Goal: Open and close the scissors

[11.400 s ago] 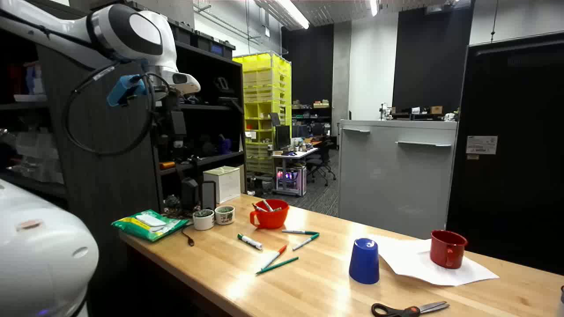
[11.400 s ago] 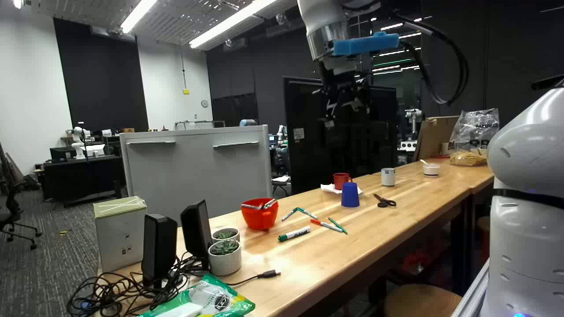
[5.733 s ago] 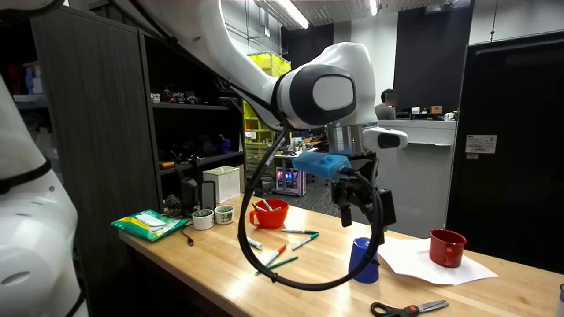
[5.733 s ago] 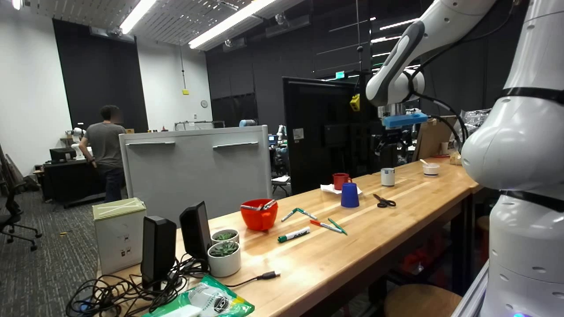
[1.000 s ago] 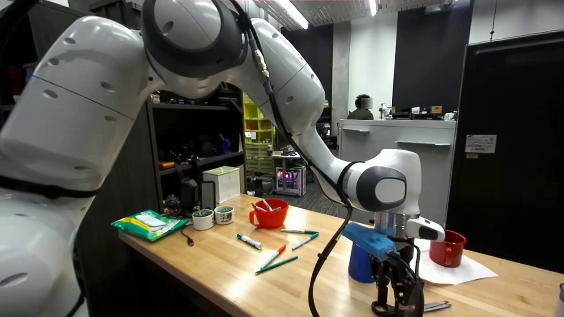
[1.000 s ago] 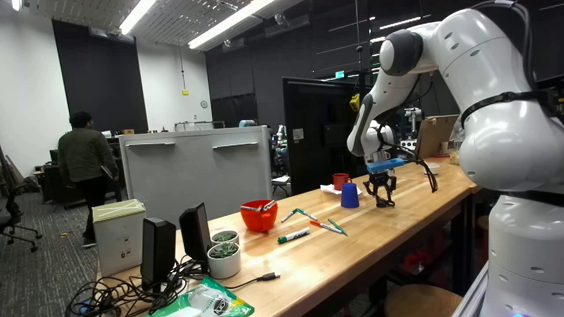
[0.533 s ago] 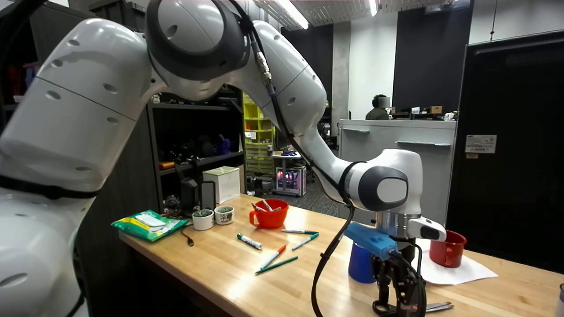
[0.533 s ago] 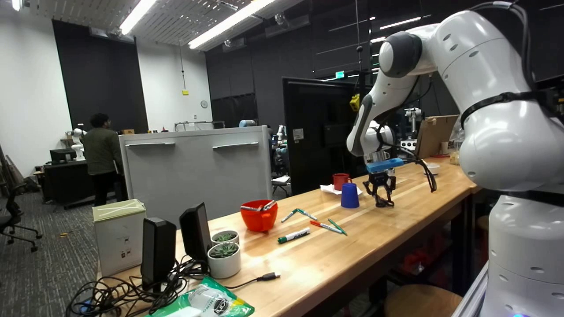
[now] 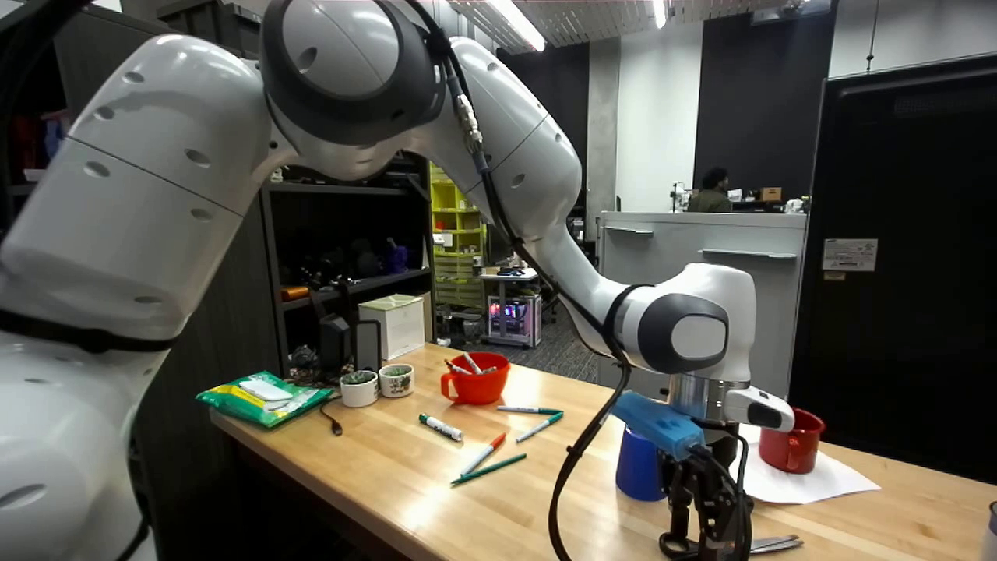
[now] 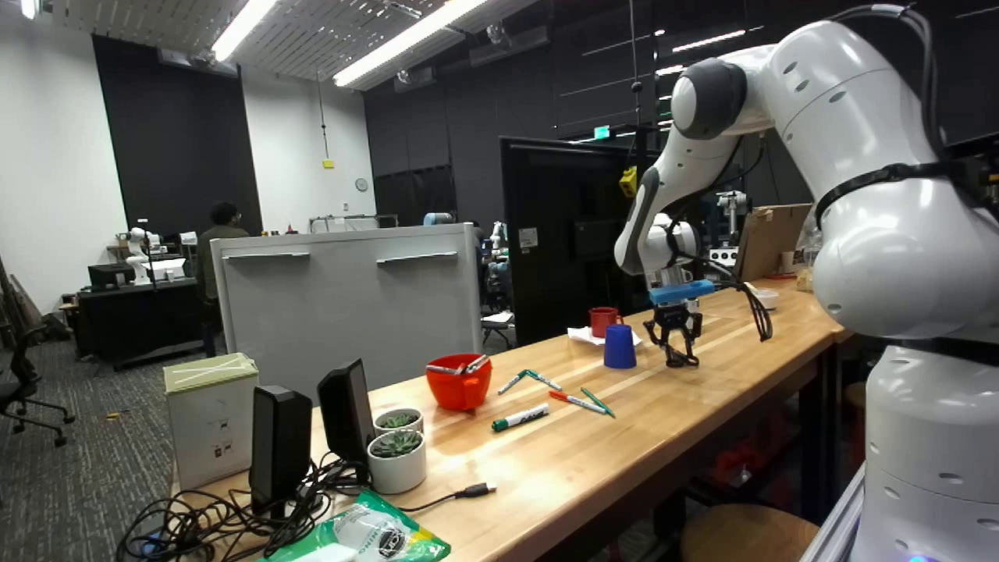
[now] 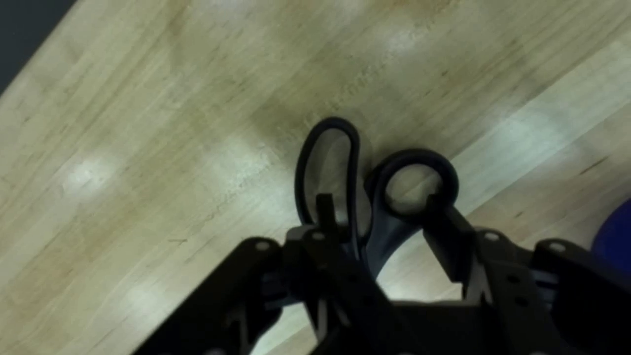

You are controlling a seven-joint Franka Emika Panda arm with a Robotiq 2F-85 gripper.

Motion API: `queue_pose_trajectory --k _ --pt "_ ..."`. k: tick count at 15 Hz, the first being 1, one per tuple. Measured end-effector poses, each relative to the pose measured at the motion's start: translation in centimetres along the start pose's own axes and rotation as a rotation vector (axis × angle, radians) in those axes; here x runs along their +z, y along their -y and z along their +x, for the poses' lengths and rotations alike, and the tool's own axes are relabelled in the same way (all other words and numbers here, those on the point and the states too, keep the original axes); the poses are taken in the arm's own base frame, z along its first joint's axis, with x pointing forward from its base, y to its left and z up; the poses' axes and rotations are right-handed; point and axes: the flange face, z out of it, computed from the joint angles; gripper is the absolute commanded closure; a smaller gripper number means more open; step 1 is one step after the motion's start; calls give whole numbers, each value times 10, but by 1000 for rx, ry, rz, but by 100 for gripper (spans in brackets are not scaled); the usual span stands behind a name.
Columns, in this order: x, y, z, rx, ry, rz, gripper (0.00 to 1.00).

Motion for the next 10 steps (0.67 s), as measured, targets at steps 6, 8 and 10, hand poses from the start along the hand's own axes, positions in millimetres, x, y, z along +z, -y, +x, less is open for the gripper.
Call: queue_pose_trajectory --k 6,8,10 --pt "0 -2 2 13 13 8 70" --pt "0 -2 2 13 14 8 67" --pt "0 -4 2 16 16 8 62"
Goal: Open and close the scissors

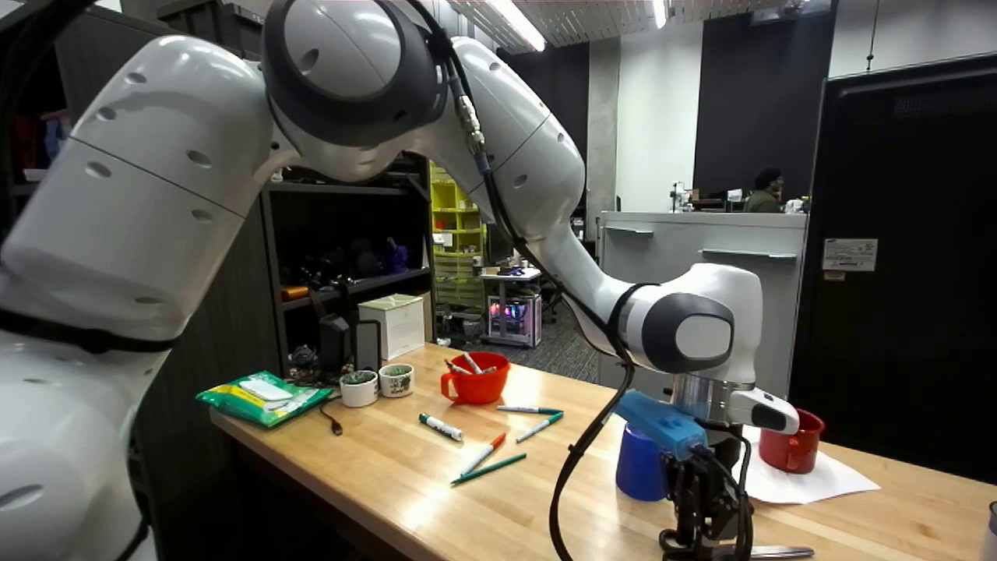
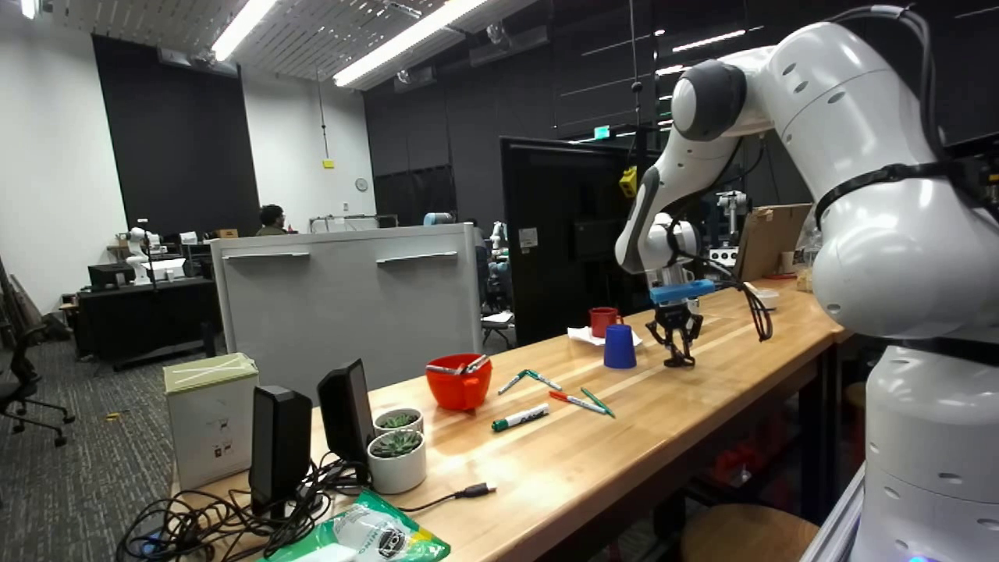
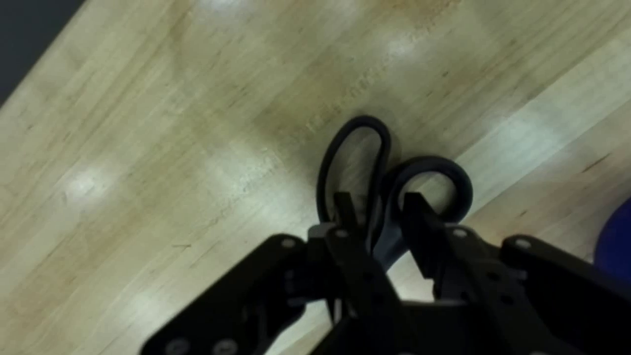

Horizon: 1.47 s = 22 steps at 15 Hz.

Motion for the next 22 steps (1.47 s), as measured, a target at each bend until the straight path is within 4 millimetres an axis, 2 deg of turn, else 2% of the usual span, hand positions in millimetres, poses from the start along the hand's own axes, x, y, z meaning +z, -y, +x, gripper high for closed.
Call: queue_pose_trajectory --k 2,3,6,7,8,9,14,15,18,22 --pt "0 -1 0 1 2 0 59" --pt "0 -1 1 1 5 -1 62" --pt "0 0 1 1 11 -2 62" --pt "0 0 1 1 12 -3 55" --pt "0 0 2 1 13 -3 41" --pt "0 0 2 1 14 -3 34" --pt "3 -4 5 10 20 -6 3" --pt "5 -4 5 12 22 -7 0" --pt "17 -2 5 16 40 -8 0" --pt "19 -3 7 22 50 -6 0"
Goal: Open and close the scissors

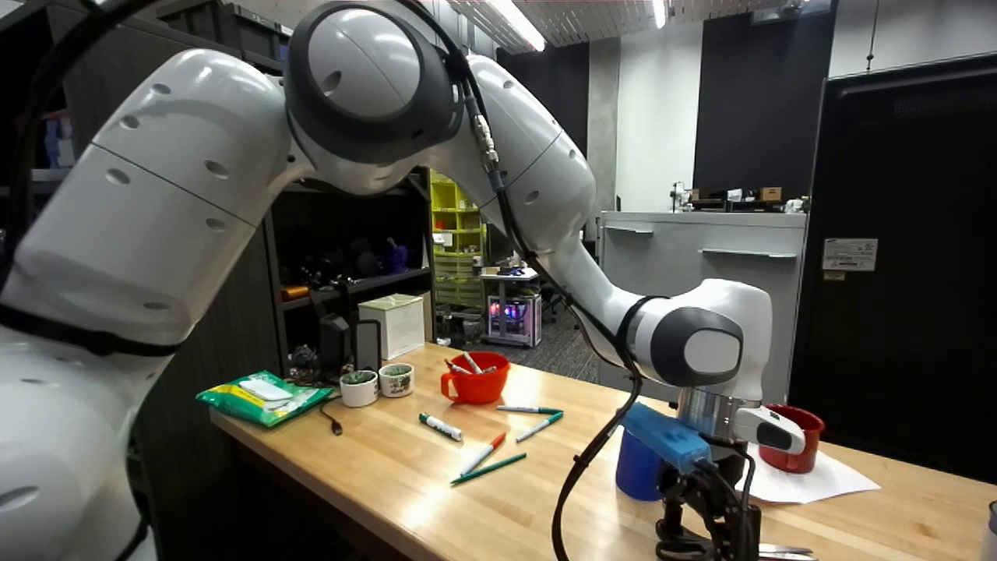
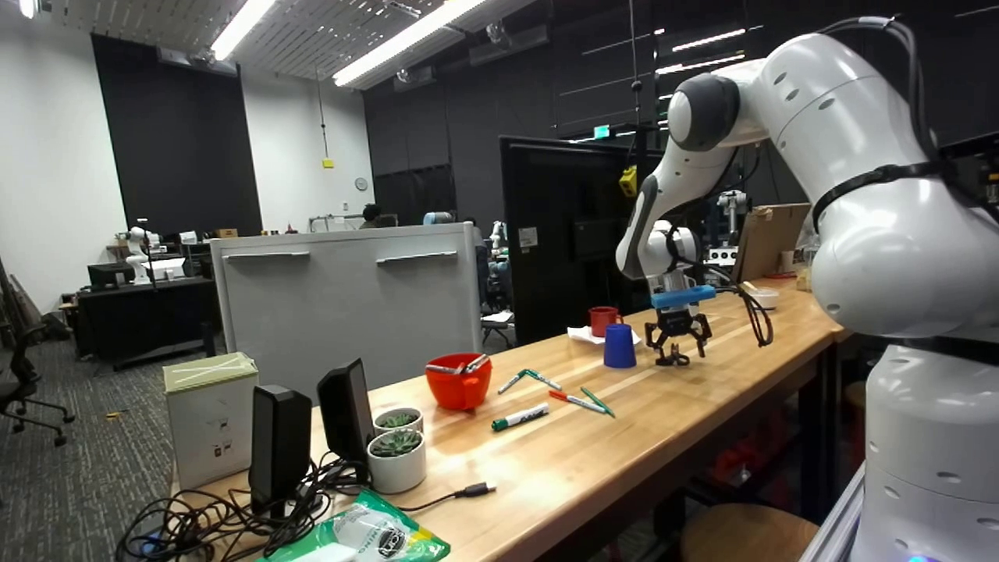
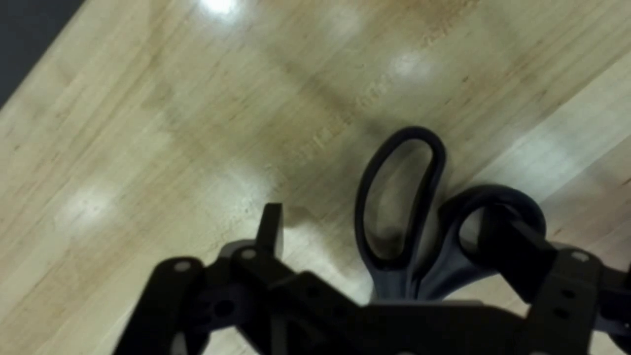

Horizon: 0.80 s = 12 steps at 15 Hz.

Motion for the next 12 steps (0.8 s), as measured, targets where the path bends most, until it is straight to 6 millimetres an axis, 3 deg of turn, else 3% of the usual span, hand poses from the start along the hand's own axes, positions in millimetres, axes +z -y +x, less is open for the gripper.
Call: queue_pose_trajectory --k 6,7,9,10,11,12 --pt "0 0 1 0 3 -1 0" --pt "0 0 1 0 3 -1 15" --pt "-1 0 1 0 3 -1 22" --pt "-2 1 1 -1 0 0 35" --pt "-4 2 2 -3 -3 1 41" --pt "-6 4 2 -6 -7 2 42"
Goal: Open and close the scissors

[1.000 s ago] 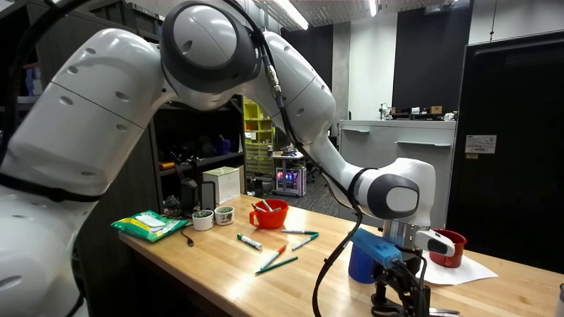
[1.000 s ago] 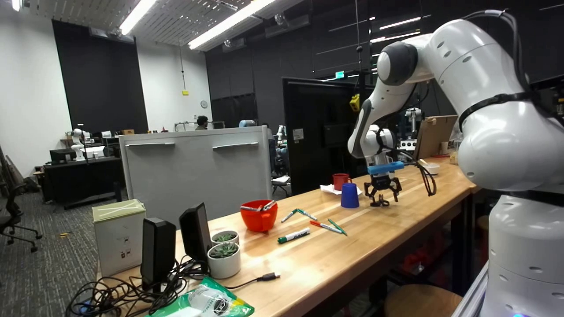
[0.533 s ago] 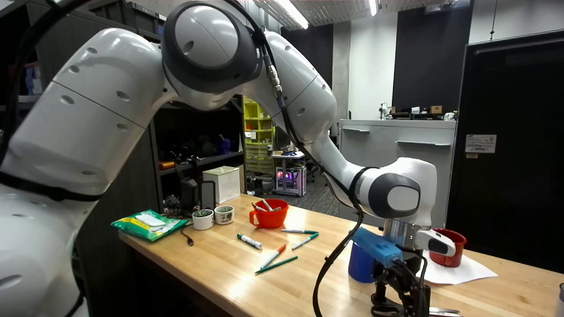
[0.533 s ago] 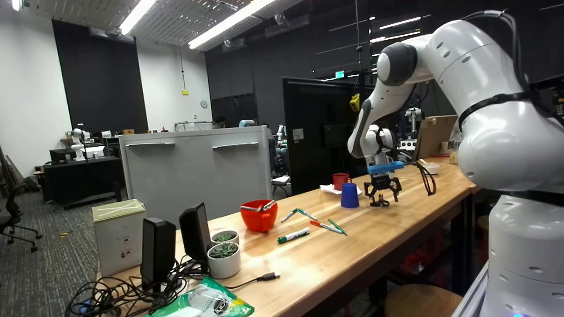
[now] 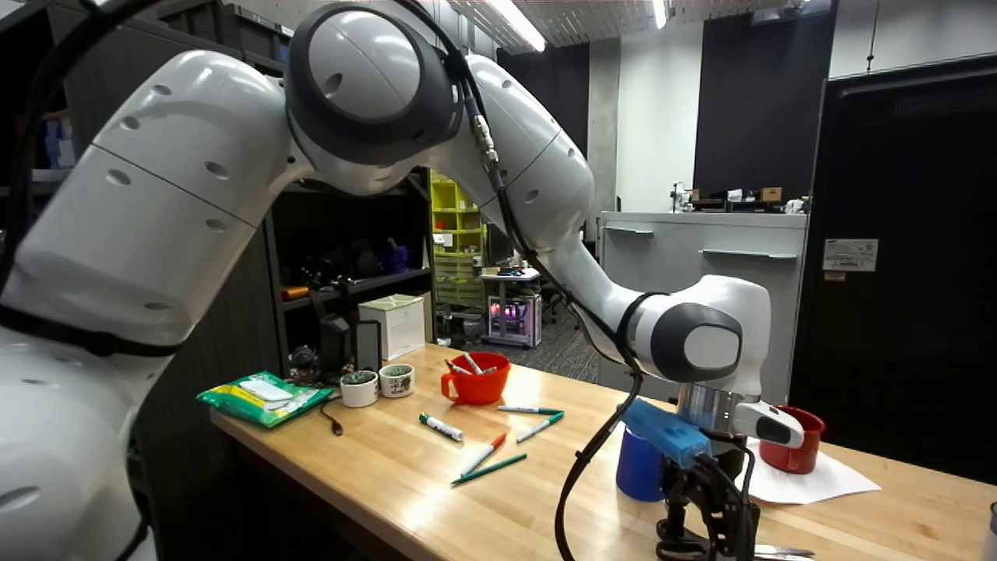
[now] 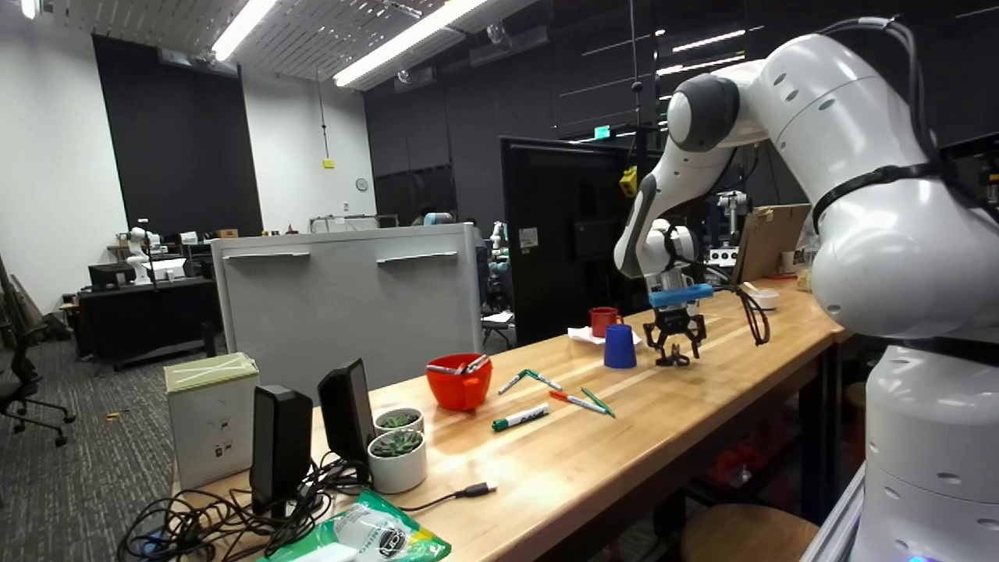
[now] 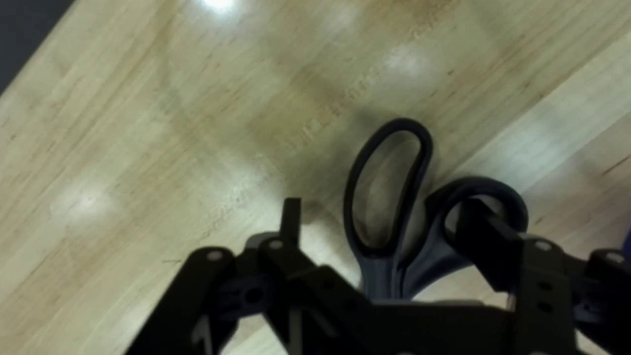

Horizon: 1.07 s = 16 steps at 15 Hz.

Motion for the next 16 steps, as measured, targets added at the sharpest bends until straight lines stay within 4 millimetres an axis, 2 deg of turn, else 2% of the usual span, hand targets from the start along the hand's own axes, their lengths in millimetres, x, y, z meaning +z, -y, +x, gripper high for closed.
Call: queue_pose_trajectory --k 2,4,7,8,9,12,14,16 --pt "-3 2 1 -2 -7 1 46" --pt "-4 1 2 -1 -10 2 41" --pt "-4 -2 3 3 -11 2 46" --pt "-4 -3 3 4 -11 2 51" --pt "-4 -3 3 5 -12 2 64" --pt "-5 -5 4 8 -16 1 44" --pt "-5 -7 4 10 -19 1 45" --pt "-4 -9 4 13 -23 0 39"
